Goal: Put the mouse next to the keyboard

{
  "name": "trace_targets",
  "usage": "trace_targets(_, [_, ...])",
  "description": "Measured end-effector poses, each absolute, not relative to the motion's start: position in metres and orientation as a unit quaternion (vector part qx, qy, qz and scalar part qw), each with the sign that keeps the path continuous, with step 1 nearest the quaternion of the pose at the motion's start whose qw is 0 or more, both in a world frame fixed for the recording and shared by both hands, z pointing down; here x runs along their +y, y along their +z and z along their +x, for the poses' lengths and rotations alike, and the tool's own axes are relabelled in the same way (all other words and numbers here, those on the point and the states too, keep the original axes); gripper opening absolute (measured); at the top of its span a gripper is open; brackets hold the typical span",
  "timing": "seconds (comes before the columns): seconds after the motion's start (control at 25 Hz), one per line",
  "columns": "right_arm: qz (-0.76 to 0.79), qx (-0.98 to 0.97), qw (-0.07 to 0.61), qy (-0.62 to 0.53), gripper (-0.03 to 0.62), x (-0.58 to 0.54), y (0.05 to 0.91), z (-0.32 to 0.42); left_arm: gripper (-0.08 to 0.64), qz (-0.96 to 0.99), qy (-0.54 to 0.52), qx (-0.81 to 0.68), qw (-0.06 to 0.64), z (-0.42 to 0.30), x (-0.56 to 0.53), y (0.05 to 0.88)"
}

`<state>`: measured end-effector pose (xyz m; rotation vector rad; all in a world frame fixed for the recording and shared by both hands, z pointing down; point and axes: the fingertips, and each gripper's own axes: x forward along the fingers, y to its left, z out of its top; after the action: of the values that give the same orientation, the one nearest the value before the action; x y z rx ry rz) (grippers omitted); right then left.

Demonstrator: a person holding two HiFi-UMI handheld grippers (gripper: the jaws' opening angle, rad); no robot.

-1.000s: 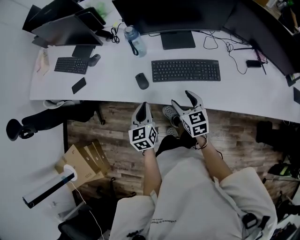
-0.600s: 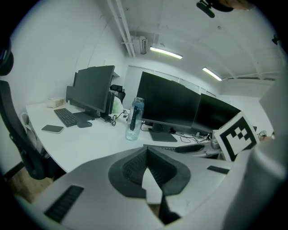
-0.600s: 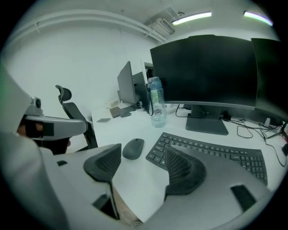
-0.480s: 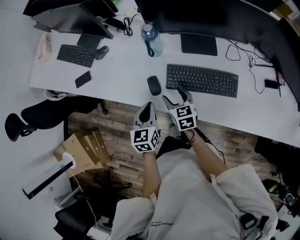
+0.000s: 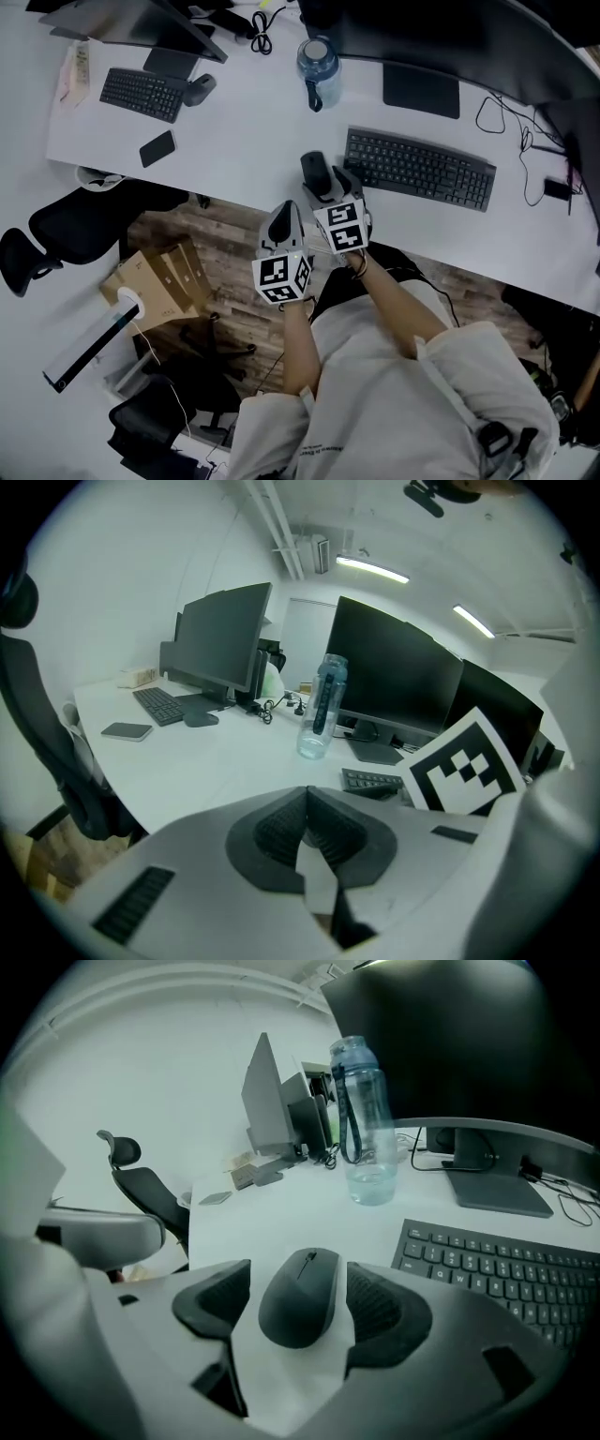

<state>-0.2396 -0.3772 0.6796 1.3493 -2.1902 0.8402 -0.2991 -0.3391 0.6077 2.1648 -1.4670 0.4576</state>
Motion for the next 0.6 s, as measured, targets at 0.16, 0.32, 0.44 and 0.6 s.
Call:
trace_targets(0.16, [0.498, -0.774, 0.249, 0.301, 0.362, -0.383, 0.699, -0.247, 0.021, 0.780, 0.166, -0.547, 0.255, -0.311, -0.342, 0.614])
trace_targets(0.32, [0.507, -0.763, 0.281, 0.285, 0.371, -0.389, 0.709, -0.255, 0.021, 0.768, 0.161, -0.559, 0.268, -0.323, -0.344, 0.621])
trace_targets(0.44, [0.517, -0.753, 0.291, 0.285, 0.368, -0.393, 0.716, -0.255, 0.021, 0.755, 0.149, -0.571, 0.286, -0.335, -0.341, 0.626])
trace_targets(0.6, [0.527, -0.742, 0.303, 0.282, 0.362, -0.394, 0.725, -0.253, 0.021, 0.745, 0.144, -0.581, 0.295, -0.349, -0.334, 0.632])
